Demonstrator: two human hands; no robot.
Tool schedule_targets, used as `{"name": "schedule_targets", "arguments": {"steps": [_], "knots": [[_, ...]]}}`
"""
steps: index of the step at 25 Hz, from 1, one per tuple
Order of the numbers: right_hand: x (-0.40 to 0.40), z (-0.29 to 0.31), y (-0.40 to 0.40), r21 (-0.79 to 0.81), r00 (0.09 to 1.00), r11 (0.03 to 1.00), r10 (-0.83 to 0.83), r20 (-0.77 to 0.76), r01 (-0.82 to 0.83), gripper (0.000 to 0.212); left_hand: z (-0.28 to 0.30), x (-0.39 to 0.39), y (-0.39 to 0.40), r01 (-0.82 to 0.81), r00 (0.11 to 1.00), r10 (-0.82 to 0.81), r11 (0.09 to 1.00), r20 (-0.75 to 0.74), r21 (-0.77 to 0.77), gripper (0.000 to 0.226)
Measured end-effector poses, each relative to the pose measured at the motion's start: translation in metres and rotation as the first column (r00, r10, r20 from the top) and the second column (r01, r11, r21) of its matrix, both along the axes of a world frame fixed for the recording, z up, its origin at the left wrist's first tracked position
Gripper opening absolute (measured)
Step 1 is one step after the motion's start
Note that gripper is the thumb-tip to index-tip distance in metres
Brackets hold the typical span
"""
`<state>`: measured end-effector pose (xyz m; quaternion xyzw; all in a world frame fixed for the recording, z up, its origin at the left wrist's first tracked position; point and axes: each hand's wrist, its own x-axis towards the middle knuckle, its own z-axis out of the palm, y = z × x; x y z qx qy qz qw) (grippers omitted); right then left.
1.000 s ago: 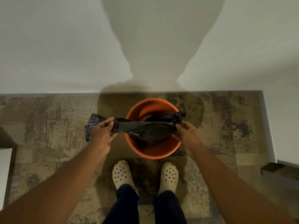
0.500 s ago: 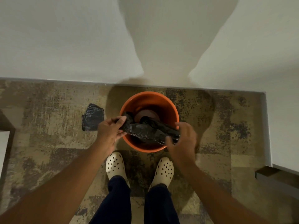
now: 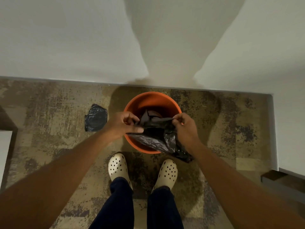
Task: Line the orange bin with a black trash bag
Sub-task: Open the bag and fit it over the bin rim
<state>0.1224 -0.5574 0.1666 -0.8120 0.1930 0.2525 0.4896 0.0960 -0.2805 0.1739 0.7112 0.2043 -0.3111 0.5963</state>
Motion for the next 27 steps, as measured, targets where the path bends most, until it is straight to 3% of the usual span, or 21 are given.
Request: {"name": "schedule_targets", "arguments": {"steps": [1, 2, 4, 5, 6, 7, 8, 10, 12, 14, 15, 17, 18, 19, 20, 23, 25, 27], "knots": [[0.004, -0.002, -0.006, 0.059, 0.991, 0.990, -0.124, -0.041, 0.126, 0.013, -0.002, 0.000, 0.007, 0.233, 0.970, -0.240, 0.957, 0.022, 0.171, 0.047], [0.008, -0.004, -0.011, 0.092, 0.974, 0.971, -0.213, -0.070, 0.219, 0.015, -0.007, 0.000, 0.012, 0.367, 0.916, -0.400, 0.869, 0.033, 0.333, 0.045], [0.013, -0.012, -0.021, 0.079, 0.958, 0.957, -0.273, -0.092, 0.280, 0.018, -0.012, 0.000, 0.016, 0.328, 0.894, -0.440, 0.774, 0.088, 0.541, 0.028], [0.013, -0.015, -0.023, 0.072, 0.956, 0.957, -0.273, -0.106, 0.281, 0.020, -0.014, 0.000, 0.017, 0.211, 0.940, -0.325, 0.788, 0.100, 0.578, 0.020], [0.013, -0.017, -0.024, 0.077, 0.954, 0.956, -0.271, -0.129, 0.282, 0.021, -0.016, 0.002, 0.019, -0.001, 0.994, -0.055, 0.857, 0.093, 0.515, 0.016], [0.011, -0.019, -0.024, 0.089, 0.950, 0.955, -0.268, -0.159, 0.284, 0.021, -0.017, 0.004, 0.021, -0.276, 0.957, 0.290, 0.890, 0.017, 0.364, 0.015], [0.009, -0.021, -0.024, 0.092, 0.948, 0.956, -0.260, -0.183, 0.280, 0.020, -0.017, 0.005, 0.022, -0.536, 0.821, 0.559, 0.825, -0.116, 0.177, 0.017], [0.006, -0.024, -0.025, 0.049, 0.946, 0.965, -0.240, -0.219, 0.257, 0.019, -0.019, 0.006, 0.023, -0.784, 0.601, 0.738, 0.618, -0.307, -0.050, 0.021], [0.004, -0.026, -0.026, 0.080, 0.902, 0.931, -0.322, -0.288, 0.357, 0.019, -0.020, 0.002, 0.023, -0.835, 0.537, 0.755, 0.538, -0.375, -0.112, 0.024], [0.006, -0.025, -0.025, 0.206, 0.774, 0.782, -0.472, -0.422, 0.589, 0.020, -0.022, -0.003, 0.022, -0.822, 0.547, 0.722, 0.559, -0.423, -0.109, 0.020], [0.007, -0.024, -0.025, 0.248, 0.698, 0.684, -0.522, -0.491, 0.686, 0.020, -0.024, -0.006, 0.023, -0.784, 0.584, 0.683, 0.615, -0.438, -0.086, 0.016], [0.011, -0.026, -0.025, 0.255, 0.576, 0.540, -0.584, -0.573, 0.802, 0.023, -0.030, -0.011, 0.028, -0.572, 0.760, 0.540, 0.820, -0.362, 0.021, 0.016], [0.014, -0.028, -0.024, 0.244, 0.552, 0.522, -0.590, -0.589, 0.817, 0.030, -0.036, -0.012, 0.032, -0.438, 0.848, 0.448, 0.893, -0.283, 0.100, 0.019], [0.017, -0.030, -0.024, 0.230, 0.570, 0.556, -0.577, -0.585, 0.799, 0.035, -0.039, -0.013, 0.036, -0.335, 0.909, 0.362, 0.929, -0.208, 0.155, 0.018], [0.019, -0.032, -0.025, 0.205, 0.636, 0.651, -0.542, -0.549, 0.731, 0.039, -0.039, -0.012, 0.041, -0.275, 0.941, 0.302, 0.945, -0.152, 0.174, 0.016], [0.025, -0.034, -0.038, 0.106, 0.955, 0.971, -0.187, -0.231, 0.216, 0.047, -0.039, -0.002, 0.056, -0.293, 0.949, 0.307, 0.942, -0.069, 0.162, 0.007], [0.031, -0.036, -0.048, 0.010, 0.987, 0.988, 0.157, -0.046, -0.156, 0.034, -0.043, 0.010, 0.063, -0.349, 0.934, 0.357, 0.923, -0.025, 0.162, 0.012], [0.039, -0.044, -0.050, -0.085, 0.950, 0.947, 0.313, 0.023, -0.310, 0.022, -0.051, 0.020, 0.061, -0.404, 0.912, 0.409, 0.905, -0.016, 0.134, 0.013]]}}
